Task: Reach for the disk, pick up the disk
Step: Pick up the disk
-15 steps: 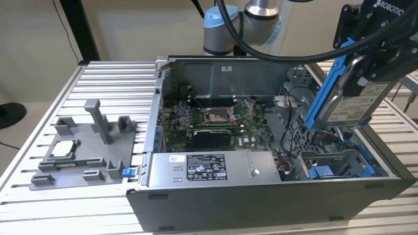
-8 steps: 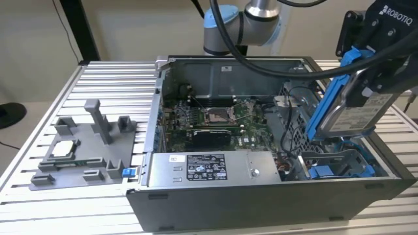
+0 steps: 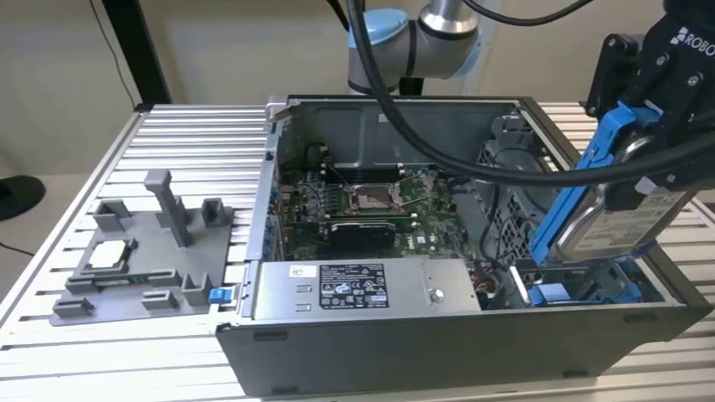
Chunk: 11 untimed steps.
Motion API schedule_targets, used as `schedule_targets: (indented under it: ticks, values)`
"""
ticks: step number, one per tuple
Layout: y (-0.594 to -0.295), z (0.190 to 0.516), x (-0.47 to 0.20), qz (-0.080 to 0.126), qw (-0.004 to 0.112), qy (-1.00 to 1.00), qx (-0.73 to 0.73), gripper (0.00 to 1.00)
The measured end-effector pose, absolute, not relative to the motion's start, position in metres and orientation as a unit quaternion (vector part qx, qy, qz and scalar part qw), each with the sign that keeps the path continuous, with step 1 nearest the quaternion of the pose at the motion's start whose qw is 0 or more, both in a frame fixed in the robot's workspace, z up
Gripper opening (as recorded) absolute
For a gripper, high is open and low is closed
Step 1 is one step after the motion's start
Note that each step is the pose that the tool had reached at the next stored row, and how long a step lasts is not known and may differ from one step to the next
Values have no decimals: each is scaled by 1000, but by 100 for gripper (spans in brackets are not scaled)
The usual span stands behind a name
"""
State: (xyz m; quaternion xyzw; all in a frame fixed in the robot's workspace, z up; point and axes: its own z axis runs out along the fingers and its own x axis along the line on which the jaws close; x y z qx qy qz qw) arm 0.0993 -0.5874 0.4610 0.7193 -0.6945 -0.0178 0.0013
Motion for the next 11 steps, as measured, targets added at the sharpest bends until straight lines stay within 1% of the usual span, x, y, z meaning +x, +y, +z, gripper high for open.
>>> schedule_targets:
  ticks: [4, 11]
  values:
    - [-596, 461, 99, -18, 1, -695, 719, 0]
    - [-596, 461, 99, -18, 1, -695, 719, 0]
